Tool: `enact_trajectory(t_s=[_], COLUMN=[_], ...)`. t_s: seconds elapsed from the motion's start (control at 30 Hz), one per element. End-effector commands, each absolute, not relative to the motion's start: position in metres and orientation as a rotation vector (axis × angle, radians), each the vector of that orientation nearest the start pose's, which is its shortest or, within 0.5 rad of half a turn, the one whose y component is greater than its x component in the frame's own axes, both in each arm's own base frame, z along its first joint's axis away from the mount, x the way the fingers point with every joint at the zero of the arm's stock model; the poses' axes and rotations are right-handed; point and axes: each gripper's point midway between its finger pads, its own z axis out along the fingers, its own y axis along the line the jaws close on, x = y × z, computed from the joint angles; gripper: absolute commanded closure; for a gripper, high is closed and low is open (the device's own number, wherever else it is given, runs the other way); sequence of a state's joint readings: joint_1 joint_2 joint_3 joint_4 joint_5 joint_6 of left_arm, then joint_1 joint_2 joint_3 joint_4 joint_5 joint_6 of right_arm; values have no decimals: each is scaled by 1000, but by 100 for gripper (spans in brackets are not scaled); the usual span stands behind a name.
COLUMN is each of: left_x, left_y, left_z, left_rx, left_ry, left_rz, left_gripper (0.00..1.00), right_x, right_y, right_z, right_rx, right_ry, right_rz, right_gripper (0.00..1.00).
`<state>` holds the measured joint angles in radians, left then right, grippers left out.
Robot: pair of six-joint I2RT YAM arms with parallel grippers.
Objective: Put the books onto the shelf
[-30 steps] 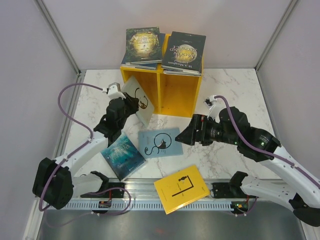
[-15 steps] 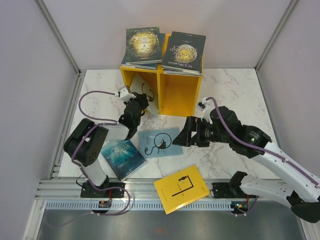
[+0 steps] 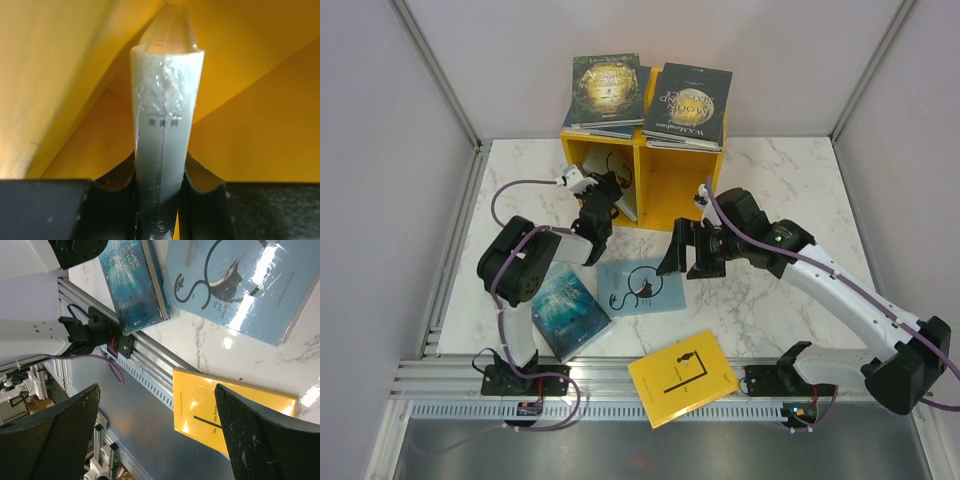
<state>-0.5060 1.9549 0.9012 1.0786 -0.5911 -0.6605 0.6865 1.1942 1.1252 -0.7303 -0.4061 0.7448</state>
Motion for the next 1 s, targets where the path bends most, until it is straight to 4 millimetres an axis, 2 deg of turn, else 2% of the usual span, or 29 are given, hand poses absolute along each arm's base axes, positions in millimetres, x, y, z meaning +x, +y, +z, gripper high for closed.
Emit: enact_trajectory(t_s=[0.0, 0.13, 0.17, 0.2, 0.23, 0.27, 0.33, 0.4, 0.43, 0.47, 0.5, 0.53, 0.57, 0.63, 0.67, 0.7, 0.73, 0.77, 0.8, 0.83, 0.87, 0.9, 0.93, 0.97], left_x=[514, 509, 506, 503, 495, 488, 478, 465, 456, 450, 444, 439, 429, 416, 407, 398, 392, 387, 369, 361, 359, 335, 324, 320], left_y=[-201, -214, -218, -219, -221, -219, -215, -209, -206, -204, -204, -202, -197, -191, -185, -180, -177, -165, -156, -147, -122, -118, -107, -77], left_z=[156, 152, 153, 152, 136, 143, 138, 146, 139, 157, 161, 164, 159, 183, 178, 198, 204, 204, 200, 197, 192, 173, 172, 167], left_rx=[-636, -610, -604, -614, -604, -602, -579, -549, -535, -529, -524, -524, -529, -515, -493, -475, -455, -457, -456, -481, -562, -588, -639, -737], left_ry=[1420, 1521, 1552, 1582, 1670, 1678, 1718, 1748, 1789, 1773, 1782, 1793, 1834, 1827, 1877, 1861, 1878, 1907, 1986, 2033, 2063, 2205, 2239, 2248], left_rz=[-507, -558, -570, -582, -562, -570, -552, -530, -510, -530, -541, -542, -520, -533, -490, -507, -507, -482, -478, -474, -464, -507, -549, -551], left_gripper=[84, 61, 51, 45, 39, 29, 20, 17, 16, 14, 10, 0, 0, 0, 0, 0, 0, 0, 0, 0, 0, 0, 0, 0], right_x=[196, 217, 222, 229, 231, 237, 246, 252, 256, 257, 262, 262, 262, 264, 265, 265, 265, 264, 260, 258, 254, 244, 241, 238], right_y=[276, 275, 276, 274, 275, 276, 276, 276, 278, 280, 284, 286, 287, 288, 288, 288, 288, 288, 290, 293, 297, 307, 314, 322], right_z=[243, 241, 236, 237, 237, 231, 226, 224, 222, 220, 223, 224, 224, 224, 226, 227, 229, 230, 229, 226, 223, 220, 216, 218], right_rx=[-221, -214, -211, -212, -230, -228, -244, -245, -253, -253, -258, -234, -235, -252, -263, -276, -290, -315, -330, -347, -379, -435, -462, -497], right_ry=[2501, 2489, 2501, 2489, 2484, 2497, 2495, 2487, 2481, 2480, 2443, 2443, 2436, 2421, 2410, 2406, 2395, 2385, 2393, 2402, 2405, 2413, 2423, 2409], right_rz=[1201, 1237, 1240, 1244, 1260, 1262, 1278, 1291, 1296, 1302, 1324, 1348, 1356, 1354, 1351, 1347, 1342, 1330, 1332, 1333, 1332, 1340, 1335, 1326], right_gripper=[2, 2, 2, 2, 2, 2, 2, 2, 2, 2, 2, 2, 2, 2, 2, 3, 2, 2, 2, 2, 2, 2, 2, 2])
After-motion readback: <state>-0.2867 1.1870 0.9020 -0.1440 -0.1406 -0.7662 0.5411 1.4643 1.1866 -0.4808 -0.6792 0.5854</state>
